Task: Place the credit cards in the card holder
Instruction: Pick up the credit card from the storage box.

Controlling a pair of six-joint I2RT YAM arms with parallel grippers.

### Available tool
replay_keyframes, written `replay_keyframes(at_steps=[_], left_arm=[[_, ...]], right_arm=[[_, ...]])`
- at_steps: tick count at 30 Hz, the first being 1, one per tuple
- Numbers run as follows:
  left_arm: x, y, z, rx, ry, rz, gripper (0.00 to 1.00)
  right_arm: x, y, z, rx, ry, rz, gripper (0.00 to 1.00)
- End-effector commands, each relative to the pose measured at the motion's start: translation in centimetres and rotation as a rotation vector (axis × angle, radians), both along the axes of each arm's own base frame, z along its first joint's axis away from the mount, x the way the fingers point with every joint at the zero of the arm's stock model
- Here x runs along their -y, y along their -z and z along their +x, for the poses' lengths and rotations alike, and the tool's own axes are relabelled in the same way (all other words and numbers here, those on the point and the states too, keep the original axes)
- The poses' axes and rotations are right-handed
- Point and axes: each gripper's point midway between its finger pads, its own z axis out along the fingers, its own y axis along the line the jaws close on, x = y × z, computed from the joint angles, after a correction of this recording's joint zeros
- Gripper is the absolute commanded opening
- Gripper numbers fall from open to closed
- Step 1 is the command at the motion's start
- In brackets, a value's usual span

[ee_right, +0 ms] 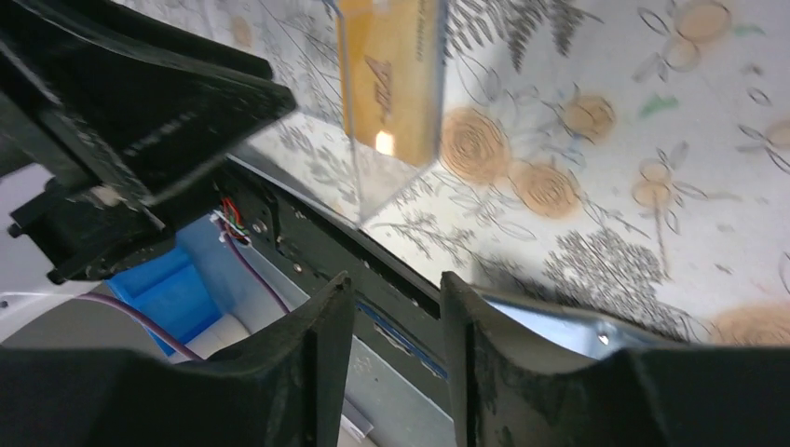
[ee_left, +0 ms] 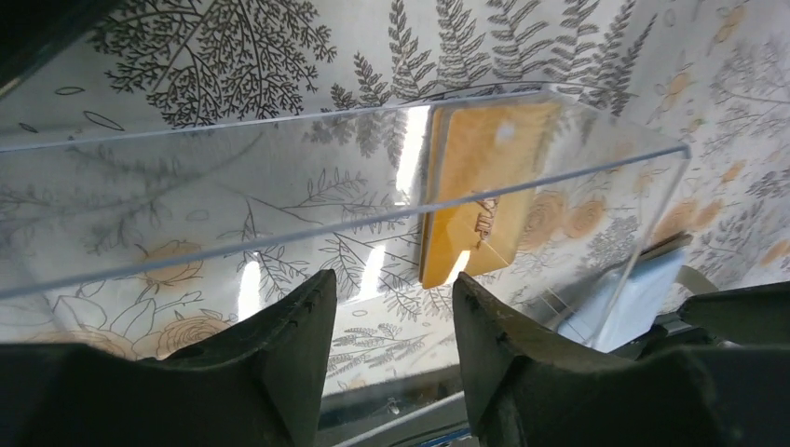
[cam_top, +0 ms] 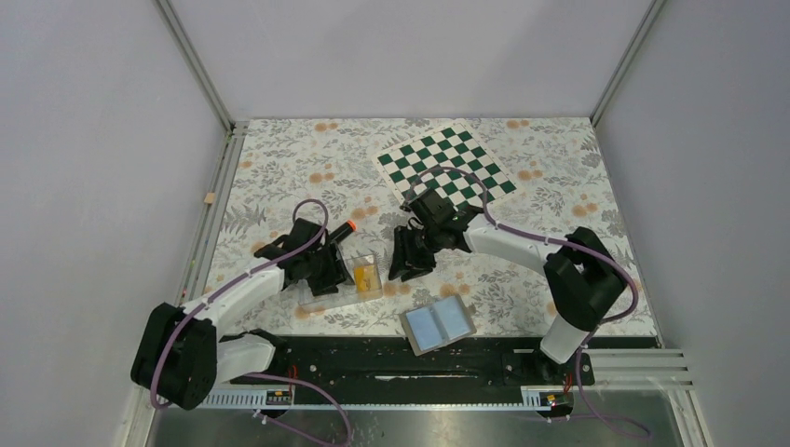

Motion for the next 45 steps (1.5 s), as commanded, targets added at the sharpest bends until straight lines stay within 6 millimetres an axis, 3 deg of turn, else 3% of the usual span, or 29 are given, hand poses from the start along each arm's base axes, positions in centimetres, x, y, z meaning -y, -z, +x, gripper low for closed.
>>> replay_keyframes(at_steps=[1, 6, 10, 17, 21, 30, 41, 45], left_arm=[[1.2, -0.6, 1.2, 0.024, 0.053, -0.036, 0.48], [2.0, 0.3, 1.9, 0.004, 0.048, -0.060, 0.42], [2.4, 0.8, 2.3, 0.003, 0.051, -0.054, 0.39], [2.4, 1.8, 2.4, -0.015, 0.056, -0.013, 0.30], [2.9, 1.9, 2.3, -0.013, 0.077, -0.002, 0.24], [4.4, 1.2, 2.3, 0.004, 0.127, 0.023, 0.00], [4.7, -0.4, 2.1, 0.033, 0.181, 0.172, 0.00], [5.1, -0.2, 1.9, 0.022, 0.208, 0.188, 0.00]], right_arm=[[-3.3, -1.4, 0.5, -0.027, -0.027, 0.070, 0.47], [-4.0, 1.2, 0.2, -0.072, -0.046, 0.013, 0.45], [-4.5, 2.1, -0.2, -0.096, -0.066, 0.007, 0.41], [-5.3, 2.5, -0.9, -0.128, -0.085, 0.030, 0.16], [-5.4, 2.5, -1.1, -0.135, -0.089, 0.031, 0.09], [-5.5, 2.5, -1.4, -0.139, -0.093, 0.032, 0.06], [-5.5, 2.6, -1.5, -0.144, -0.095, 0.032, 0.05], [-5.5, 2.6, -1.6, -0.146, -0.098, 0.032, 0.05]])
